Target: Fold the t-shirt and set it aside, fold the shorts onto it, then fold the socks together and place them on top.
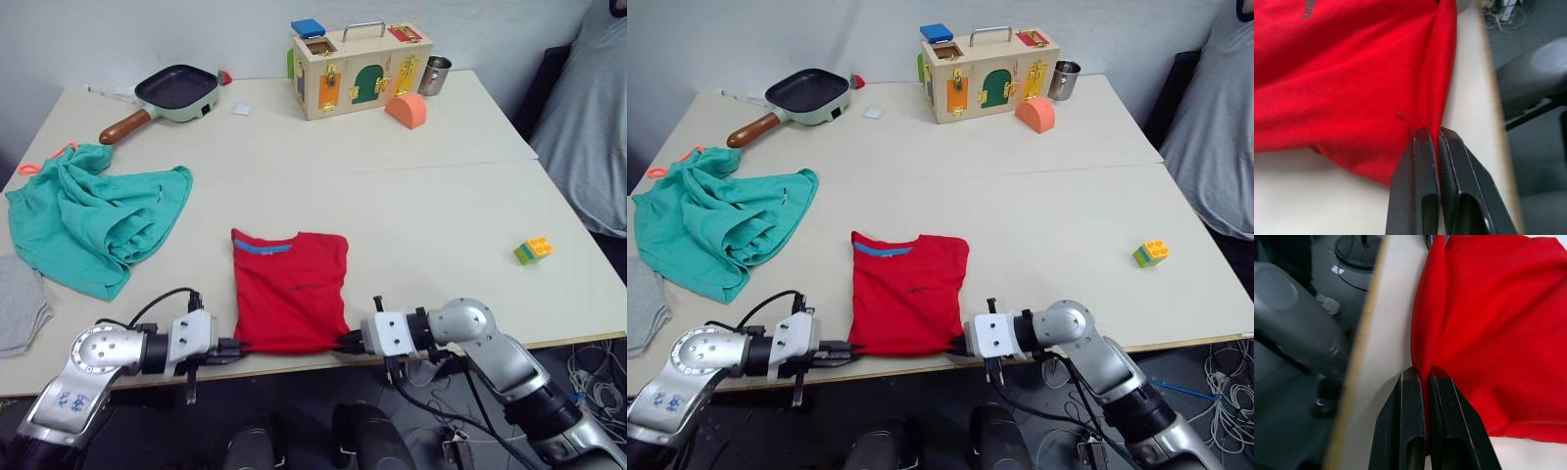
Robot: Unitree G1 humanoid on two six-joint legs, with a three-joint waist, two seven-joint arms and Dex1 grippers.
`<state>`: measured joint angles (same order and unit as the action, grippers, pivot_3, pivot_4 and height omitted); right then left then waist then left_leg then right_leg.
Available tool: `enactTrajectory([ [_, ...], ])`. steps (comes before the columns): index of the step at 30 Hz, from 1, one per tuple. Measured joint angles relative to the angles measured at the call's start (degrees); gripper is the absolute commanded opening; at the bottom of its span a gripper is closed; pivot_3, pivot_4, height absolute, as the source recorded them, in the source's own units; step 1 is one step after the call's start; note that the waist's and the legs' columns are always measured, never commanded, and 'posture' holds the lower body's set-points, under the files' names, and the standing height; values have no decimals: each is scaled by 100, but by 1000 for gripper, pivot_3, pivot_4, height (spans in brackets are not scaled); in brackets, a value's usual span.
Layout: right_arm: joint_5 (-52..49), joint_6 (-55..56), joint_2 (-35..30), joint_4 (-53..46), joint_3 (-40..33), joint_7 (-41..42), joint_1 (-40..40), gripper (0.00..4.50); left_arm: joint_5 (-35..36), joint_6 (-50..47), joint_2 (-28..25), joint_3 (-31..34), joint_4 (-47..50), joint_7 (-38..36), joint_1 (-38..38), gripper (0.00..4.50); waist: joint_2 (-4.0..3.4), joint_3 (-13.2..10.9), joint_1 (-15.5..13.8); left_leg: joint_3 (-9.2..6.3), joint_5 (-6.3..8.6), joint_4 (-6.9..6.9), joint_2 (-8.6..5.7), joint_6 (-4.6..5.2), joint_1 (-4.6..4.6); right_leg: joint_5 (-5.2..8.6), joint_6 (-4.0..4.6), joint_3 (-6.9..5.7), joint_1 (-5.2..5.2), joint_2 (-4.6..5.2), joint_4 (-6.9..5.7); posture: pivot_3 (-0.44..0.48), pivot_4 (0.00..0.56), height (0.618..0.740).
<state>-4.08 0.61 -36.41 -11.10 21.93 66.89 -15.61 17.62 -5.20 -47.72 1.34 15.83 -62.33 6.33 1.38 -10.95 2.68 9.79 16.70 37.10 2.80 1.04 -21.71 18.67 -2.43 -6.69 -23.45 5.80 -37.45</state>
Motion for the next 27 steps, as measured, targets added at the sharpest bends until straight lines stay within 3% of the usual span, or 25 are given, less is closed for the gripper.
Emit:
enactTrajectory([
  [4,-89,-83,-16,-54,-64,-194,117,0,-3,68,29,90,171,176,255,47,0,0,-72,-1,13,-1,2,-25,0,0,0,0,-2,-1,0,0,150,740],
  [10,-735,-318,-19,36,-539,-141,405,1656,290,-38,-31,678,12,93,664,1536,0,0,-109,-1,3,1,2,3,-1,1,2,-1,-2,-1,3,0,150,740],
  [11,-875,-296,-79,32,-648,-47,421,1720,443,-105,-32,809,-8,48,686,1861,0,0,-110,-2,10,2,2,16,-2,1,2,-1,-1,-1,5,0,150,740],
  [14,-1798,-768,-435,-239,-1045,449,520,1720,1524,-868,-39,1402,221,-51,710,1861,2,-1,-114,-21,16,2,1,32,-5,1,2,-11,9,2,7,0,150,740],
  [18,-2651,-1584,-425,-561,-1321,524,256,790,2156,-1596,-104,1645,403,62,307,1923,1,-1,-118,-31,9,4,0,31,-5,1,2,-20,11,2,4,0,150,740],
  [20,-2597,-1742,-80,-531,-1255,221,-108,30,2039,-1660,106,1411,362,340,-192,1328,1,-1,-116,-30,1,3,-1,26,-6,1,2,-20,9,1,2,0,150,740],
  [24,-1779,-1579,648,-136,-633,-353,-631,0,1382,-1678,571,554,138,848,-966,104,2,0,-107,-24,-14,-1,0,-11,-12,0,2,-18,-1,-8,0,0,150,740],
  [27,-1123,-1320,1039,341,-134,-629,-854,0,899,-1634,732,30,-111,988,-1148,42,2,-1,-88,-13,-16,7,1,-11,-41,0,1,-15,-30,-14,-4,0,150,740],
])
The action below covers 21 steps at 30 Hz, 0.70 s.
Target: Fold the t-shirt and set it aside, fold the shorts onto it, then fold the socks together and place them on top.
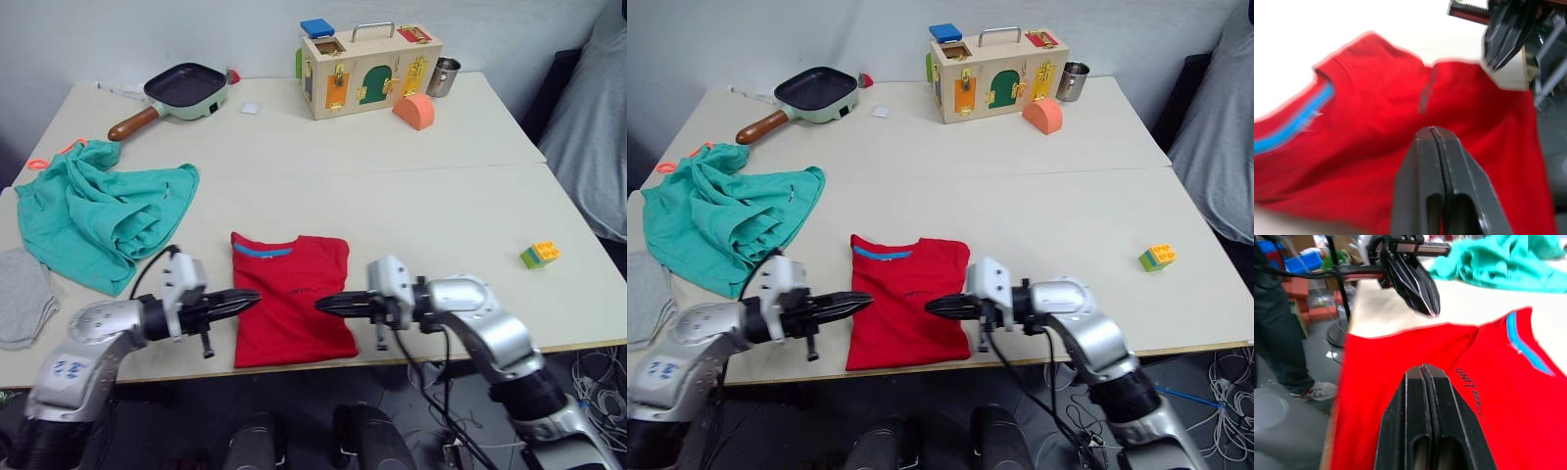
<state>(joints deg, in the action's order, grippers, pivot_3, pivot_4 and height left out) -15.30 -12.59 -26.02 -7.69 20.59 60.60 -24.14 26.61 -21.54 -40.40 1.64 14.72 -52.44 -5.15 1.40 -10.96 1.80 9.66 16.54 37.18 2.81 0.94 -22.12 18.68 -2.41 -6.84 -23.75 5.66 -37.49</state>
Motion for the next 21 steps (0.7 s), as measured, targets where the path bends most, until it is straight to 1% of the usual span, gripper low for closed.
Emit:
enactTrajectory([
  [4,660,192,408,547,404,-283,-361,0,-430,12,197,-336,-273,232,-75,42,1,0,-5,3,0,13,1,8,-9,0,0,1,-2,0,3,0,150,740],
  [6,960,205,528,749,542,-458,-475,0,-505,-7,262,-372,-352,325,-88,42,1,0,-7,1,-1,18,0,12,-7,-1,-2,2,2,4,1,0,150,740],
  [9,1252,203,721,1084,548,-884,-581,0,-568,-23,348,-384,-352,423,-94,42,1,1,-5,-2,-1,19,-1,13,-5,-2,-4,2,4,9,-2,0,150,740],
  [11,1337,279,805,1354,454,-1116,-687,0,-606,-39,349,-389,-333,433,-90,42,2,1,-9,-5,-3,18,-1,11,-1,-3,-4,1,6,9,-7,0,150,740],
  [15,1276,521,860,1868,111,-1207,-780,0,-702,-6,346,-397,-277,430,-53,42,2,2,-8,-8,-4,16,-2,10,3,-3,-4,0,10,10,-10,0,150,740],
  [21,1329,1187,883,3159,-258,-1496,-1323,0,-837,105,362,-449,-210,436,25,42,3,5,-12,-8,-5,16,-4,12,17,-3,-4,0,24,13,-12,0,150,740],
])
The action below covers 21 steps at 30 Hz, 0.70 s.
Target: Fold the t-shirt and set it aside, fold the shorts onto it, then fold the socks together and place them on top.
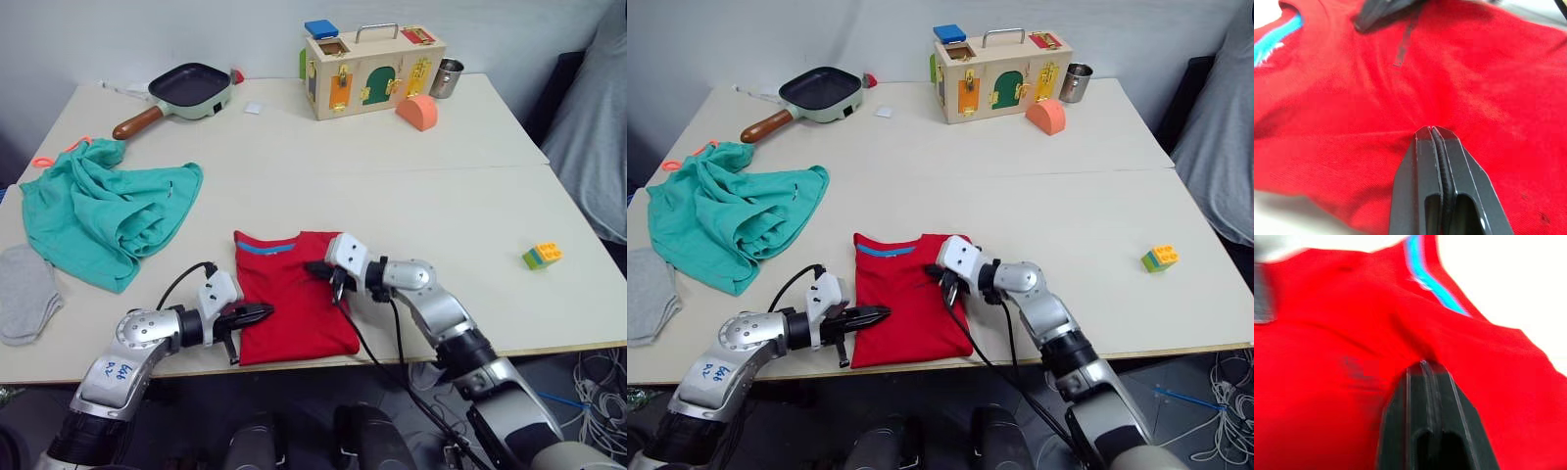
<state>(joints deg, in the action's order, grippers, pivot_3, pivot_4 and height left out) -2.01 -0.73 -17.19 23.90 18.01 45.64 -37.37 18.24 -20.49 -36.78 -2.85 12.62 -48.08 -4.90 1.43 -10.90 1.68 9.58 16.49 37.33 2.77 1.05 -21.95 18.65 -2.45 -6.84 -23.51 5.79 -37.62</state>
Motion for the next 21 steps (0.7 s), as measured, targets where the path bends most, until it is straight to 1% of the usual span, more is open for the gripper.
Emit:
enactTrajectory([
  [5,-138,424,257,1040,-561,-389,-332,0,-12,116,69,43,-24,16,60,42,0,1,8,0,-2,-1,0,-1,2,0,0,0,1,0,-3,0,150,740],
  [9,-367,613,350,1469,-865,-273,-381,0,61,248,88,166,-192,-34,58,42,0,1,26,1,-2,-5,1,-1,2,0,0,0,-1,0,-3,0,150,740],
  [11,-385,704,337,1532,-954,-183,-397,0,151,270,98,283,-242,-74,57,42,-1,0,32,1,-2,-5,1,-1,1,0,0,0,-3,0,-3,0,150,740],
  [13,-493,727,299,1463,-985,93,-376,0,377,281,219,491,-256,-125,5,42,-2,-1,32,1,-2,-6,1,-1,-7,0,0,0,-9,0,-3,0,150,740],
  [15,-642,722,248,1072,-964,476,-265,0,732,215,396,722,-251,-127,-183,42,-2,-1,19,-4,-2,-4,2,0,-17,0,0,-3,-15,0,-2,0,150,740],
  [16,-754,655,209,642,-904,773,-147,0,870,182,429,832,-242,-129,-307,42,-2,-1,15,-6,-2,-4,2,0,-17,0,0,-4,-15,-1,-2,0,150,740],
  [18,-972,360,61,-365,-679,1289,128,0,896,186,363,953,-263,-148,-536,42,-3,-1,11,-6,-2,-6,1,0,-16,0,-1,-5,-14,-1,-2,0,150,740],
  [21,-1029,-50,-90,-1447,-380,1527,612,0,768,286,221,901,-541,-275,-755,42,-2,-1,17,-5,-2,-7,1,-1,-15,0,-1,-5,-13,-3,2,0,150,740],
])
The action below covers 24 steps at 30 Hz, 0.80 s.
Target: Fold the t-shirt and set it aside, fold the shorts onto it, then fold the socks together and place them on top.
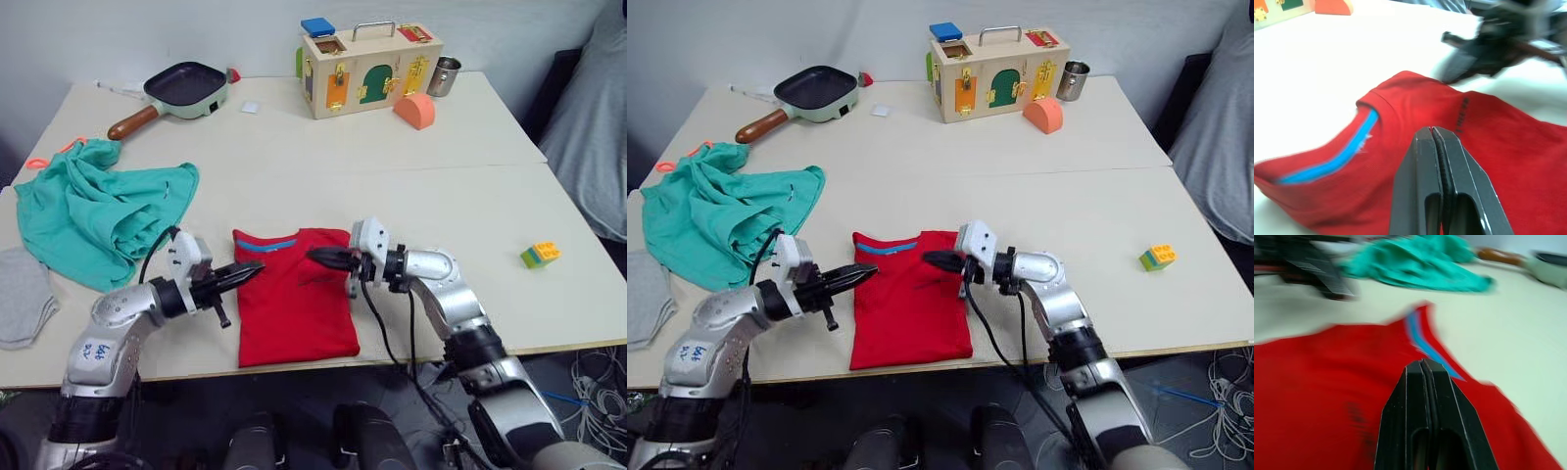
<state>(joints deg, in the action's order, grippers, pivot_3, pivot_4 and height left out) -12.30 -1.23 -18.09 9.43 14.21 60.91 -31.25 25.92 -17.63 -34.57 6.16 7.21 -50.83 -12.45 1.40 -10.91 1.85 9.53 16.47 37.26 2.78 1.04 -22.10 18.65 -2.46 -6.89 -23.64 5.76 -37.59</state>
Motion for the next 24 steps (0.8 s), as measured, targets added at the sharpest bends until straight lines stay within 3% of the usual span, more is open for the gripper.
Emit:
enactTrajectory([
  [6,521,11,-125,-336,478,-236,733,0,-456,341,187,-616,-708,-298,-206,42,1,-1,-20,3,1,4,-3,1,-3,0,0,0,0,0,6,0,150,740],
  [11,676,461,-157,-15,444,-462,751,0,-896,685,739,-751,-1598,208,-753,42,3,1,-33,0,-1,11,-4,3,-1,-2,-3,-1,4,0,-1,0,150,740],
  [17,611,619,-292,-3,330,-424,865,0,-1017,931,1194,-319,-2469,1041,-1362,42,5,2,-32,-1,-1,16,-2,5,0,-3,-4,-3,7,0,-2,0,150,740],
  [24,458,568,-318,-10,269,-384,928,0,-932,1080,1113,348,-2802,1403,-1411,42,7,3,-24,-1,-3,17,-1,3,3,-3,-4,-5,7,-1,-5,0,150,740],
])
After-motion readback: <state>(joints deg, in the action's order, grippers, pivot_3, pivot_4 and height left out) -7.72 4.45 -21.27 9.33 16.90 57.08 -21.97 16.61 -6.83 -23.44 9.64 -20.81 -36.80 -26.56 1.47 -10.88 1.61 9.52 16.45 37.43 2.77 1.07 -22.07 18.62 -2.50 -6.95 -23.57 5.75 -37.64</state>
